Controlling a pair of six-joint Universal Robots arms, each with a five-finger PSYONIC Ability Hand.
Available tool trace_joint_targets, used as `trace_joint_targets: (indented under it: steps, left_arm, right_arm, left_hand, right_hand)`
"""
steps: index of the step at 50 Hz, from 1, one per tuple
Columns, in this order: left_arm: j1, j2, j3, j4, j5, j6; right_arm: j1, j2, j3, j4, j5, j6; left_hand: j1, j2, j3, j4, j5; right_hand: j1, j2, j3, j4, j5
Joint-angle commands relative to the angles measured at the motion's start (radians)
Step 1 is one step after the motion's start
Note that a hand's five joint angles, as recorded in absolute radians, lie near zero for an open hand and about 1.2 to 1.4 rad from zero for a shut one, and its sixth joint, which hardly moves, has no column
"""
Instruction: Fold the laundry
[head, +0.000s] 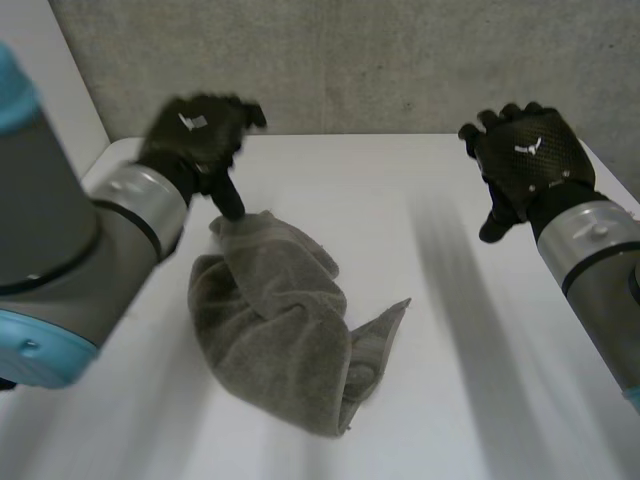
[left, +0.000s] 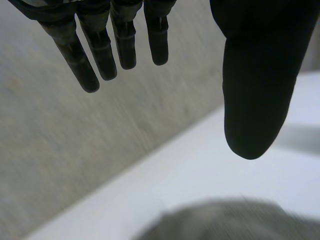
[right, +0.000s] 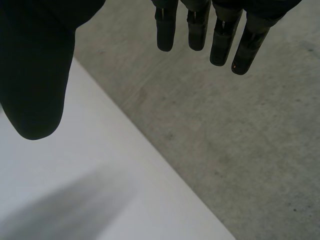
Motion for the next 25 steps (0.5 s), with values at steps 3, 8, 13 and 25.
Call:
trace_joint_targets:
  steps: [3, 8, 13, 25]
  left_arm:
    - [0.093, 0.122, 0.054, -0.062, -0.035, -0.13]
    - [0.153, 0.128, 0.107, -0.18, -0.034, -0.153]
    - [0.171, 0.128, 0.136, -0.242, -0.023, -0.162]
    - [0.188, 0.128, 0.127, -0.247, 0.008, -0.162]
  right_arm:
    - [0.031, 0.006, -0.192, 0.154, 0.108, 0.221]
    - [0.025, 0.038, -0.313, 0.302, 0.11, 0.3]
    - [0.022, 0.046, -0.369, 0.376, 0.111, 0.324]
    - [0.02, 0.048, -0.346, 0.384, 0.1, 0.311]
  left_hand:
    - [-0.159, -0.154, -0.154, -0.153, -0.154]
    - [-0.183, -0.178, -0.178, -0.177, -0.178]
    - [-0.183, -0.178, -0.178, -0.177, -0.178]
    - [-0.183, -0.178, -0.178, -0.177, -0.178]
  right_hand:
    - [-0.036, -0.049, -0.036, -0.055, -0.052]
    - [-0.036, -0.049, -0.036, -0.055, -0.052]
    - [-0.036, -0.049, -0.036, -0.055, -0.052]
    - [-0.036, -0.049, -0.036, -0.055, -0.052]
